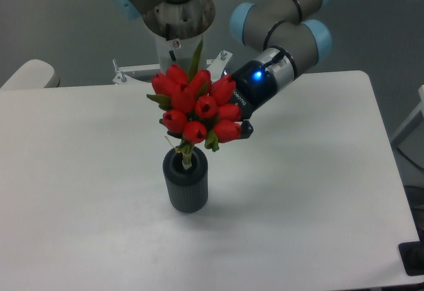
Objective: Insert the flowers into the vase
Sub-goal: 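Lower the tulip stems down into the grey vase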
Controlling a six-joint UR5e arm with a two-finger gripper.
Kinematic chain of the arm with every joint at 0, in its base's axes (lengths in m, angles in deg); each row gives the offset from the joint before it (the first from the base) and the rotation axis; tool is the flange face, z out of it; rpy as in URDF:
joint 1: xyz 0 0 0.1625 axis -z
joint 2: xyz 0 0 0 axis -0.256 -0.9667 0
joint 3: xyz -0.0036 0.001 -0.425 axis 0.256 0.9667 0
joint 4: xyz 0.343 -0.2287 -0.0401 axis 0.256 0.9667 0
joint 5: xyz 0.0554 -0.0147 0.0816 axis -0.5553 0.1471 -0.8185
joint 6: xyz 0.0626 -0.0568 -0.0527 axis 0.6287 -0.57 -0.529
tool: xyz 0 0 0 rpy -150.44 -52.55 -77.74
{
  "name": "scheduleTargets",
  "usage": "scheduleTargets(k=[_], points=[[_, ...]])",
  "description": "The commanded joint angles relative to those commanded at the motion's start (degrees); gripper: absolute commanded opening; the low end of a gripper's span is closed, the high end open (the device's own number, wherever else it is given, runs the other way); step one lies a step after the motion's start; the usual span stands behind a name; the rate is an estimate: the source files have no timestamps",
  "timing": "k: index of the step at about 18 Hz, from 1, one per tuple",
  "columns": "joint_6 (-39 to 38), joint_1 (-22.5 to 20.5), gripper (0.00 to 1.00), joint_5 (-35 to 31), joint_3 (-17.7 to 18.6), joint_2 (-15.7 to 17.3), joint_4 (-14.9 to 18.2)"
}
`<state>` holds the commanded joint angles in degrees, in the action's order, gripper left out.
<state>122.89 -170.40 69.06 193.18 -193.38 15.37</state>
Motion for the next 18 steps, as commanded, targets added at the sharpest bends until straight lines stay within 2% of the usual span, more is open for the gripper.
scheduleTargets(k=[4, 11, 18], points=[[4.39, -0.09, 0.09, 0.00, 3.25, 0.00, 0.00], [6.42, -0.88, 0.09, -0.09, 4.57, -0.18, -0.09], [12.56, -0.79, 0.10, -0.62, 9.14, -0.26, -0.09]])
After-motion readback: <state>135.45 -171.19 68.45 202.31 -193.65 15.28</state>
